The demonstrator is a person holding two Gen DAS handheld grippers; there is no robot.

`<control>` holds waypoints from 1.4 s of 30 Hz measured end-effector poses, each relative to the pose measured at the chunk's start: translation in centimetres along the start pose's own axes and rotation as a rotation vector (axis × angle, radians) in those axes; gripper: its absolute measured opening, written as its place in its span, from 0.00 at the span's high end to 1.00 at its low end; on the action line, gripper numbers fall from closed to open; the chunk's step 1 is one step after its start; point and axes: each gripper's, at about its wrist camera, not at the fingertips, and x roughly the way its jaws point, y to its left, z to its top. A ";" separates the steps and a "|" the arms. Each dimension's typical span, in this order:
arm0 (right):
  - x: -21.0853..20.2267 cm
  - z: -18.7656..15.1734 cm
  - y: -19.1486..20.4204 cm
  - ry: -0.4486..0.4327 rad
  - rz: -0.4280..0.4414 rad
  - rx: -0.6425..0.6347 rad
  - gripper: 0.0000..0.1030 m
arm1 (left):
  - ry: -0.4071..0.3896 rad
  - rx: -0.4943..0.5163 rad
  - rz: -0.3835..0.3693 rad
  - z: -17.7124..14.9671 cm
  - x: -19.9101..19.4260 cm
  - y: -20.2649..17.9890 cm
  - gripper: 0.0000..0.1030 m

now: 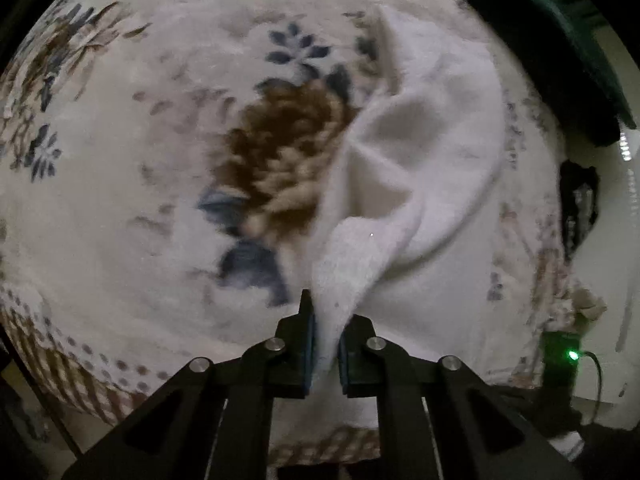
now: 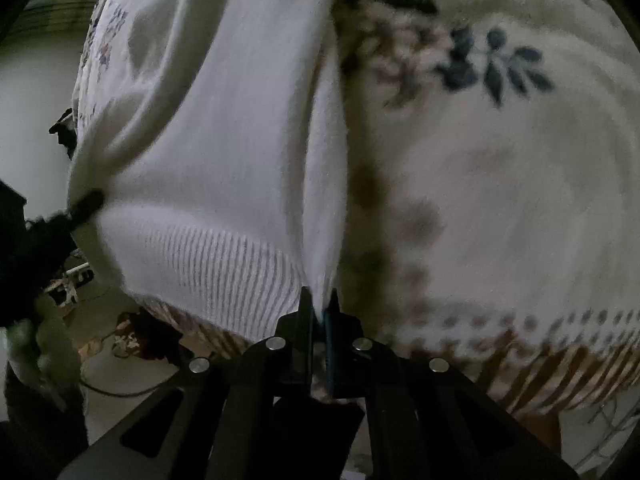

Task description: Fold small clothes

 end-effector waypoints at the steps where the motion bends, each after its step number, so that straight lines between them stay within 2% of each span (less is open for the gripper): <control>1: 0.4 -0.4 0.0 0.003 -0.009 -0.001 0.96 | 0.019 0.002 0.027 -0.3 1.0 0.9 0.93; 3: 2.1 -0.8 0.1 0.022 -0.045 0.016 0.96 | 0.081 -0.025 0.083 -1.8 2.8 4.2 0.93; 6: 4.5 -0.6 -1.5 0.062 -0.084 0.058 0.96 | 0.174 -0.076 0.078 -3.4 4.1 6.3 0.92; 8: 4.9 0.3 -1.6 0.076 -0.075 0.073 0.94 | 0.163 -0.081 0.038 -3.3 2.9 6.5 0.91; 10: 3.6 1.2 -1.4 0.091 -0.007 0.094 0.91 | 0.137 -0.083 -0.003 -2.8 0.8 6.8 0.87; 11: 3.0 2.0 -1.5 0.096 0.015 0.098 0.82 | 0.113 -0.078 -0.028 -1.8 -0.3 6.4 0.84; 12: 2.0 2.4 -1.3 0.097 0.034 0.095 0.65 | 0.090 -0.068 -0.051 -0.7 -1.1 6.0 0.73; 13: 1.3 2.6 -1.2 0.088 0.047 0.092 0.58 | 0.063 -0.059 -0.078 0.8 -1.8 5.3 0.57; 14: -0.3 3.5 -1.0 0.065 0.067 0.088 0.52 | 0.029 -0.048 -0.107 2.9 -2.5 4.3 0.51; 16: -2.4 5.0 -0.8 0.032 0.090 0.085 0.52 | -0.025 -0.026 -0.158 6.9 -2.9 2.5 0.49; 18: -4.9 7.7 -0.1 -0.024 0.102 0.082 0.52 | -0.065 0.016 -0.173 11.0 -2.1 0.0 0.49; 21: -8.4 13.8 0.6 -0.114 0.108 0.061 0.52 | -0.106 0.067 -0.179 17.5 -0.7 -2.0 0.49; 24: -11.8 20.6 1.7 -0.243 0.090 0.021 0.52 | -0.089 0.112 -0.164 21.4 3.3 -5.2 0.49; 26: -13.7 25.6 1.9 -0.320 0.104 0.027 0.52 | -0.059 0.144 -0.118 24.0 6.7 -6.4 0.49; 28: -15.8 30.0 0.9 -0.362 0.105 0.030 0.52 | -0.041 0.178 -0.083 25.5 8.3 -6.8 0.57; 29: -16.3 32.6 1.0 -0.384 0.101 0.037 0.52 | -0.048 0.203 -0.067 26.1 8.6 -7.0 0.70; 30: -16.1 34.1 1.6 -0.393 0.099 0.046 0.52 | -0.053 0.219 -0.062 26.4 8.6 -7.3 0.90; 32: -16.3 37.2 1.4 -0.396 0.102 0.059 0.52 | -0.092 0.231 -0.062 26.8 7.6 -7.6 0.91; 36: -15.9 39.7 1.6 -0.401 0.090 0.058 0.52 | -0.189 0.222 -0.108 28.2 4.5 -7.7 0.94; 39: -15.2 40.5 1.8 -0.406 0.083 0.056 0.52 | -0.208 0.185 -0.099 30.6 4.6 -6.6 0.94; 42: -14.3 40.4 1.2 -0.397 0.074 0.086 0.52 | -0.142 0.196 -0.086 31.6 6.1 -6.0 0.94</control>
